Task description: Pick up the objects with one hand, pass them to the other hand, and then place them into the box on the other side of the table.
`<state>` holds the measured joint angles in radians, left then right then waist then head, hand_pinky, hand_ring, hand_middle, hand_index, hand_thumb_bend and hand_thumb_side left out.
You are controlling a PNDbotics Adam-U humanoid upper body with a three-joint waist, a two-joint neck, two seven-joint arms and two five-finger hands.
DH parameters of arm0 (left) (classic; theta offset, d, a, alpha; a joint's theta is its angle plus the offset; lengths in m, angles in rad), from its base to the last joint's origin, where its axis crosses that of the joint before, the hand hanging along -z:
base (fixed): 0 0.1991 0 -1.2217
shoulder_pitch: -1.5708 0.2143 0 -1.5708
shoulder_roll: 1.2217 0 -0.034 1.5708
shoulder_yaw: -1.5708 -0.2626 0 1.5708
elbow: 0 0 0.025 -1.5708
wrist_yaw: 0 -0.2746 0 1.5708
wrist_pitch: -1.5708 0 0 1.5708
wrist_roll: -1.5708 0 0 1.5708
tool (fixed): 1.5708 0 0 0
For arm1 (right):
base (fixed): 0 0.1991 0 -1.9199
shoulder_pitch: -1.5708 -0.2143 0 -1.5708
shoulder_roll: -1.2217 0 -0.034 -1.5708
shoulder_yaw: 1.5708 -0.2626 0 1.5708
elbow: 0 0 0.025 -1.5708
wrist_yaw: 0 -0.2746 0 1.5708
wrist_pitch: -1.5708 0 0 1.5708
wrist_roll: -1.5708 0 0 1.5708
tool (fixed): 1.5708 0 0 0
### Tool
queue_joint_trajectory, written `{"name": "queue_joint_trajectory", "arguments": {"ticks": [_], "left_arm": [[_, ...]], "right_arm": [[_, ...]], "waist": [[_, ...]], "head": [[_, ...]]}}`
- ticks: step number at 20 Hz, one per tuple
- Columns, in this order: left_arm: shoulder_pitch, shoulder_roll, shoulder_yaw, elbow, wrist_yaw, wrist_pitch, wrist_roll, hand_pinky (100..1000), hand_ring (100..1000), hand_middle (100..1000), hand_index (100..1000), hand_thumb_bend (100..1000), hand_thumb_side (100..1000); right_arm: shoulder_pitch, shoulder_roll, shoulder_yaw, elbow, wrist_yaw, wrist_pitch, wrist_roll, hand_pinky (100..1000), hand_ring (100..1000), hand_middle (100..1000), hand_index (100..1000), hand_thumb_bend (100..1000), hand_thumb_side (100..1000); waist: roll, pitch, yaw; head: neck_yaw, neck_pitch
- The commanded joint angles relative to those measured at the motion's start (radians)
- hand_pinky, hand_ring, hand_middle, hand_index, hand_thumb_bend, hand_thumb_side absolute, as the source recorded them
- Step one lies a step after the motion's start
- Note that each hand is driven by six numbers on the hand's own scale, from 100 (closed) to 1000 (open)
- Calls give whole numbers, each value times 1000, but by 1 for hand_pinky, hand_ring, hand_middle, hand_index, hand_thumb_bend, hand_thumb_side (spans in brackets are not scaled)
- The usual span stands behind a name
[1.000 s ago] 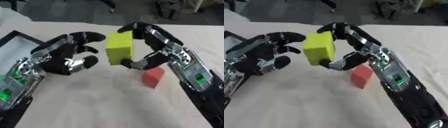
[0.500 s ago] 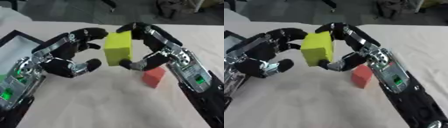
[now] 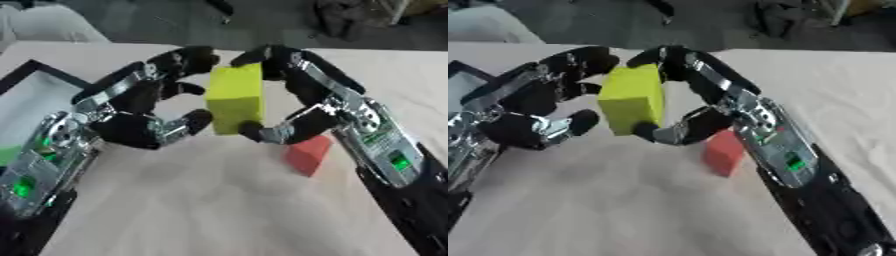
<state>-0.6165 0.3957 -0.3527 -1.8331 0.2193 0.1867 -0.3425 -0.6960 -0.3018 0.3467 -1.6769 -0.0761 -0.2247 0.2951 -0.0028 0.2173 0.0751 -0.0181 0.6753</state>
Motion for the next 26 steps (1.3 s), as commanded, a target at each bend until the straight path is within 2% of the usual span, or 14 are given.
{"name": "queue_joint_trajectory", "arguments": {"ticks": [1,8,18,20,21,23,24,25,26], "left_arm": [[-20,1,0,-7,-9,14,24,894,1000,945,977,404,315],[-21,-5,-11,-7,-28,23,19,900,1000,949,971,407,331],[-26,-12,-29,8,5,17,-81,870,1000,894,928,408,297],[-28,-15,-27,11,7,22,-72,823,1000,831,891,374,268],[-29,-18,-26,14,8,28,-59,804,983,807,879,390,235],[-31,-23,-24,18,12,47,-18,731,920,736,843,358,209],[-32,-28,-22,24,19,66,18,672,868,671,814,342,218],[-32,-34,-21,30,32,87,61,586,785,577,752,262,204],[-33,-40,-20,37,54,110,111,553,759,551,718,214,214]], "right_arm": [[-20,-1,-2,-25,-10,-3,6,596,349,356,674,100,100],[-21,1,-3,-30,-15,-2,7,590,345,352,670,100,100],[-30,14,1,-31,-7,7,-10,574,336,343,662,100,100],[-30,16,2,-30,-6,7,-9,573,335,343,662,100,100],[-30,17,3,-30,-6,7,-8,573,335,343,662,100,100],[-30,18,4,-28,-5,8,-6,573,335,343,662,100,100],[-29,19,4,-28,-5,8,-4,573,335,343,662,100,100],[-29,20,5,-27,-4,9,-2,573,335,342,662,100,100],[-28,21,6,-27,-4,10,1,573,335,343,662,100,100]], "waist": [[14,-1,0],[14,-1,-1],[15,0,-2],[14,0,-1],[14,-1,-1],[14,-1,0],[13,-1,0],[13,-2,1],[13,-2,1]], "head": [[5,-3],[8,-4],[9,-2],[9,-2],[10,-3],[10,-3],[10,-3],[11,-3],[12,-3]]}}
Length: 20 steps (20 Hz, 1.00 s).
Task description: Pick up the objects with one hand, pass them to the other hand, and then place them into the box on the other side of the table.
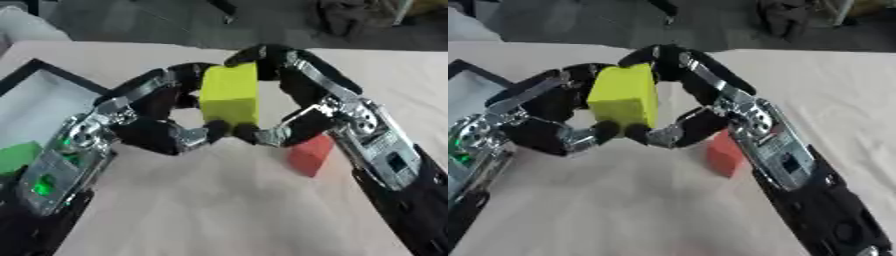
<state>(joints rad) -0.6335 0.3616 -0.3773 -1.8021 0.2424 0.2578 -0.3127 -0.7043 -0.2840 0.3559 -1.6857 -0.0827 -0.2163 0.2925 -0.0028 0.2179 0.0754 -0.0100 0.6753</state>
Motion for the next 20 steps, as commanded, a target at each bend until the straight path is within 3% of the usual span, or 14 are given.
{"name": "queue_joint_trajectory", "arguments": {"ticks": [1,7,13,14,15,20], "left_arm": [[-18,-12,4,9,58,59,128,523,738,533,672,127,218],[-27,-21,-9,-3,207,120,316,385,605,439,486,100,221],[-27,-15,-10,-12,219,140,353,350,547,362,377,100,156],[-27,-14,-9,-12,215,140,357,347,537,345,355,100,239],[-27,-13,-8,-12,210,139,362,350,531,333,336,100,266],[-22,0,0,-10,197,129,379,335,497,273,256,100,214]], "right_arm": [[-19,4,-3,-18,3,2,6,574,337,345,665,100,100],[-15,4,0,-11,5,6,28,603,365,371,681,100,100],[-10,3,-8,1,29,6,23,694,486,455,719,100,100],[-9,2,-9,3,36,7,21,710,528,471,730,100,105],[-8,0,-12,5,43,7,19,722,560,461,742,100,137],[0,-18,-30,3,68,6,4,772,675,489,795,100,253]], "waist": [[13,-2,1],[12,0,2],[11,-1,3],[10,-1,3],[10,-1,3],[12,-1,1]], "head": [[4,-4],[6,-1],[2,-4],[1,-4],[0,-5],[-1,-6]]}}
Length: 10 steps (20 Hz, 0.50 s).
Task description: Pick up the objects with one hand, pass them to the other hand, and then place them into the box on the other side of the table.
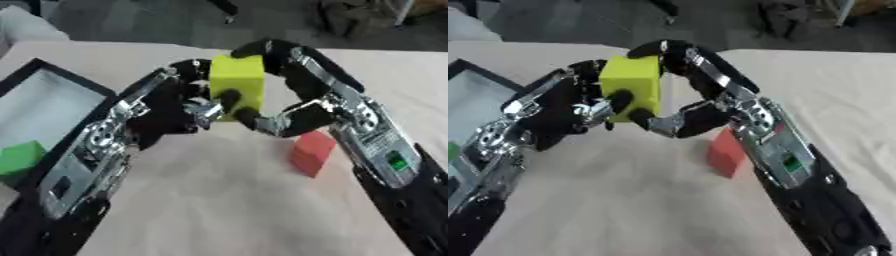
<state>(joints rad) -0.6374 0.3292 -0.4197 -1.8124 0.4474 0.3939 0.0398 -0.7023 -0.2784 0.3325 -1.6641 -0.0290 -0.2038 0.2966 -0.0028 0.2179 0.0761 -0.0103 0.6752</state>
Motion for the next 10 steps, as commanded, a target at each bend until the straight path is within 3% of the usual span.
{"name": "queue_joint_trajectory", "arguments": {"ticks": [1,10], "left_arm": [[-17,35,45,2,-6,-8,30,329,489,254,236,100,198],[3,72,69,11,55,-30,46,311,459,184,190,100,162]], "right_arm": [[-1,-25,-9,-18,19,-7,1,780,694,499,806,100,281],[1,-53,-67,-18,30,-28,-29,813,793,572,835,100,307]], "waist": [[12,-1,0],[14,0,-3]], "head": [[-1,-6],[1,-6]]}}
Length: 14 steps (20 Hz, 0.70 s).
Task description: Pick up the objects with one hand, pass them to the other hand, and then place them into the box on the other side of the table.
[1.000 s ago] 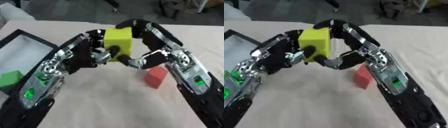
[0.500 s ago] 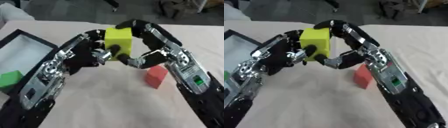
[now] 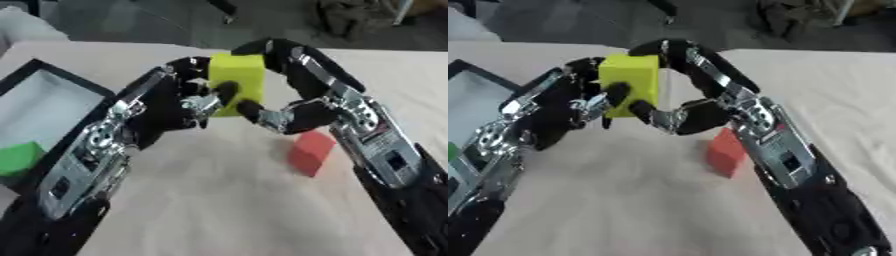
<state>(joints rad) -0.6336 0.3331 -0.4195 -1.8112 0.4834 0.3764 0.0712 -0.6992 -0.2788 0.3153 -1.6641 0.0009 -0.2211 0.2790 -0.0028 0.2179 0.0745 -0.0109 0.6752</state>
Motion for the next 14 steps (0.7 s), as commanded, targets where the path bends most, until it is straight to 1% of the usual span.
{"name": "queue_joint_trajectory", "arguments": {"ticks": [1,2,4,8,10,14], "left_arm": [[1,70,71,11,31,-15,9,309,457,181,189,100,157],[2,72,72,12,40,-17,5,304,450,174,187,100,148],[5,73,74,14,61,-22,-7,296,437,159,184,100,130],[8,77,79,16,92,-25,-22,284,421,144,181,100,100],[14,84,87,15,96,-30,-24,280,417,141,180,100,100],[30,108,108,8,102,-54,-30,277,415,139,179,100,100]], "right_arm": [[-2,-56,-55,-18,1,-13,-13,815,797,575,838,100,311],[-2,-58,-58,-18,3,-14,-12,819,808,585,841,100,308],[-1,-64,-67,-17,3,-19,-6,828,819,599,848,100,333],[0,-72,-80,-18,-20,-30,22,837,821,614,858,100,344],[2,-80,-95,-22,-20,-35,31,837,818,613,856,100,347],[10,-96,-129,-27,-13,-40,13,836,817,613,855,100,340]], "waist": [[14,0,-2],[14,0,-2],[14,1,-3],[15,2,-4],[16,2,-5],[17,3,-6]], "head": [[2,-7],[2,-7],[3,-7],[3,-6],[4,-7],[5,-9]]}}
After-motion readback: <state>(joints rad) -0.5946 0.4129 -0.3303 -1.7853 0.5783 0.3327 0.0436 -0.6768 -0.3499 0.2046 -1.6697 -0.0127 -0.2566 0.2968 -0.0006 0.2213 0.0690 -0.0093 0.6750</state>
